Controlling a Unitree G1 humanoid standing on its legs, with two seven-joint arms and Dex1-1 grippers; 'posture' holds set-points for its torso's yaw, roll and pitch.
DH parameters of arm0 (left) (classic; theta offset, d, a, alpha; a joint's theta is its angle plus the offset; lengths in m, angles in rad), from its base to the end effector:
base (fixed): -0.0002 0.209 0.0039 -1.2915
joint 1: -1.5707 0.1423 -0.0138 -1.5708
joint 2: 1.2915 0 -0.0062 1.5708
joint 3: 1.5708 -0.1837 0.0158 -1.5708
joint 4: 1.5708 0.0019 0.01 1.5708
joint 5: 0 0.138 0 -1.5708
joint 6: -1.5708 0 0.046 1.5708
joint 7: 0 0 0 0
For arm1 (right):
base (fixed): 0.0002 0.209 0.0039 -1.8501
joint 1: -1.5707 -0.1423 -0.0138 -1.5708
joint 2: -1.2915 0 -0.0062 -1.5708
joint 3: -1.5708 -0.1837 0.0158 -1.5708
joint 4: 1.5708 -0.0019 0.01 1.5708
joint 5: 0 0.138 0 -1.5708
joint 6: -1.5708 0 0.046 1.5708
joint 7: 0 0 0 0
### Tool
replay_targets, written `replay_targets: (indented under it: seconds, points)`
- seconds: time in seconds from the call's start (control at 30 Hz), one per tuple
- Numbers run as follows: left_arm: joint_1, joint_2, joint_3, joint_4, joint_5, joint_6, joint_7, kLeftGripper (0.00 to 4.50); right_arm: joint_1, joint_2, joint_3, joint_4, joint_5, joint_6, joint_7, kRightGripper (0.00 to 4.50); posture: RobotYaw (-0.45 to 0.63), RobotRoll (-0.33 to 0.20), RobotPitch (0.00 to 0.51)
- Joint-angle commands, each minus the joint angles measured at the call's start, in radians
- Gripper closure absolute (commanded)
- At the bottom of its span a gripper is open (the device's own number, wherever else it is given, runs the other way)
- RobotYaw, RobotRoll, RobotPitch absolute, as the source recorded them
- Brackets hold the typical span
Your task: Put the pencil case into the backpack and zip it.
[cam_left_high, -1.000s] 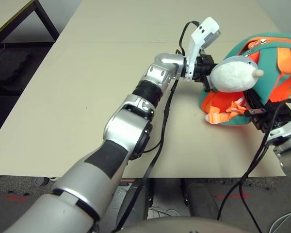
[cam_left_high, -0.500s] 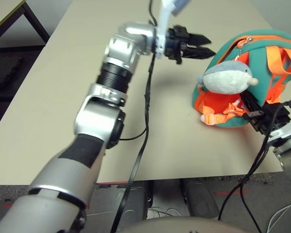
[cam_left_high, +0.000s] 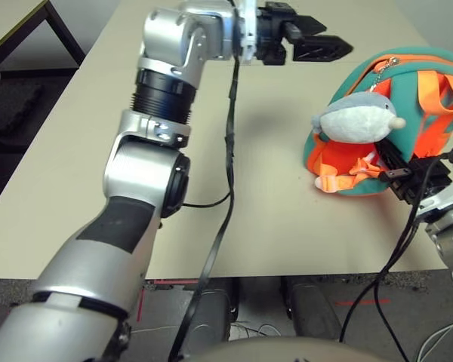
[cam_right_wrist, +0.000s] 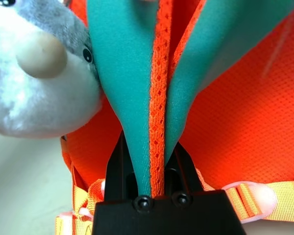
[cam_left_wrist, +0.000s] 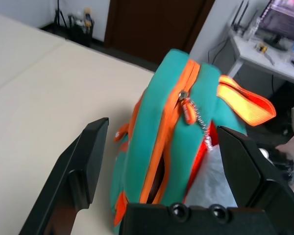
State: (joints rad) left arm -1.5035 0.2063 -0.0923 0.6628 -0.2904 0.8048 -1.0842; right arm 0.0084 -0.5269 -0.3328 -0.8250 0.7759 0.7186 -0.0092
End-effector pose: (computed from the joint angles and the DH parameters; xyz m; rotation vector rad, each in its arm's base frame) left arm 0.3446 0.0743 0.3345 0.1423 0.1099 -1.3750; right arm 0.1572 -0.2140 0.1856 0.0044 -0.1169 0.2449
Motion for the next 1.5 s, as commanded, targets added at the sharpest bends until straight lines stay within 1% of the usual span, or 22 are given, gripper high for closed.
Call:
replay_targets:
  seconds: [0.03,0.13,0.23,0.37,0.43,0.57,0.77,0.97,1.03,1.17,1.23,1.3,1.37,1.5]
  points:
    - [0.004,0.030,-0.064,-0.057,0.000,0.000,-0.102,0.00,0.012,0.009,0.011,-0.001,-0.011,0.002,0.011,4.29,-0.15,0.000,0.169]
    - [0.025,0.079,-0.101,-0.125,0.004,0.001,-0.158,0.00,0.012,0.012,0.013,0.004,-0.020,0.000,0.016,4.29,-0.15,0.000,0.169]
    - [0.063,0.121,-0.124,-0.208,0.002,0.009,-0.178,0.00,0.002,0.020,0.012,0.016,-0.023,0.001,0.013,4.29,-0.14,0.000,0.166]
    - [0.150,0.173,-0.165,-0.423,-0.023,0.068,-0.190,0.00,-0.014,0.022,0.016,0.036,-0.030,0.000,0.024,4.29,-0.13,0.000,0.167]
    - [0.179,0.187,-0.176,-0.494,-0.035,0.085,-0.185,0.00,-0.023,0.024,0.016,0.049,-0.032,0.002,0.027,4.29,-0.12,0.000,0.168]
    - [0.200,0.189,-0.187,-0.544,-0.057,0.094,-0.185,0.00,-0.038,0.025,0.017,0.069,-0.040,0.004,0.039,4.29,-0.12,0.000,0.166]
    - [0.212,0.159,-0.231,-0.511,-0.030,-0.010,-0.184,0.00,-0.048,0.032,0.020,0.076,-0.049,0.004,0.045,4.29,-0.13,0.000,0.154]
    - [0.213,0.112,-0.281,-0.438,0.019,-0.098,-0.162,0.00,-0.055,0.052,0.024,0.065,-0.056,0.006,0.036,4.29,-0.15,0.000,0.156]
    - [0.213,0.099,-0.300,-0.409,0.050,-0.153,-0.156,0.00,-0.057,0.061,0.026,0.061,-0.057,0.009,0.029,4.29,-0.15,0.000,0.165]
    - [0.224,0.075,-0.317,-0.384,0.086,-0.195,-0.144,0.00,-0.064,0.077,0.038,0.054,-0.061,0.009,0.019,4.29,-0.16,0.000,0.156]
    - [0.226,0.056,-0.306,-0.366,0.100,-0.210,-0.109,0.00,-0.072,0.083,0.043,0.055,-0.064,0.008,0.015,4.29,-0.16,0.000,0.155]
    - [0.214,0.029,-0.263,-0.334,0.104,-0.213,-0.042,0.00,-0.077,0.086,0.045,0.058,-0.067,0.007,0.015,4.29,-0.16,0.000,0.155]
    - [0.198,0.019,-0.227,-0.314,0.101,-0.209,-0.005,0.00,-0.076,0.088,0.047,0.061,-0.072,0.005,0.018,4.29,-0.15,0.000,0.154]
    - [0.160,0.053,-0.154,-0.310,0.077,-0.187,0.013,0.00,-0.079,0.092,0.050,0.066,-0.078,0.004,0.022,4.29,-0.14,0.000,0.151]
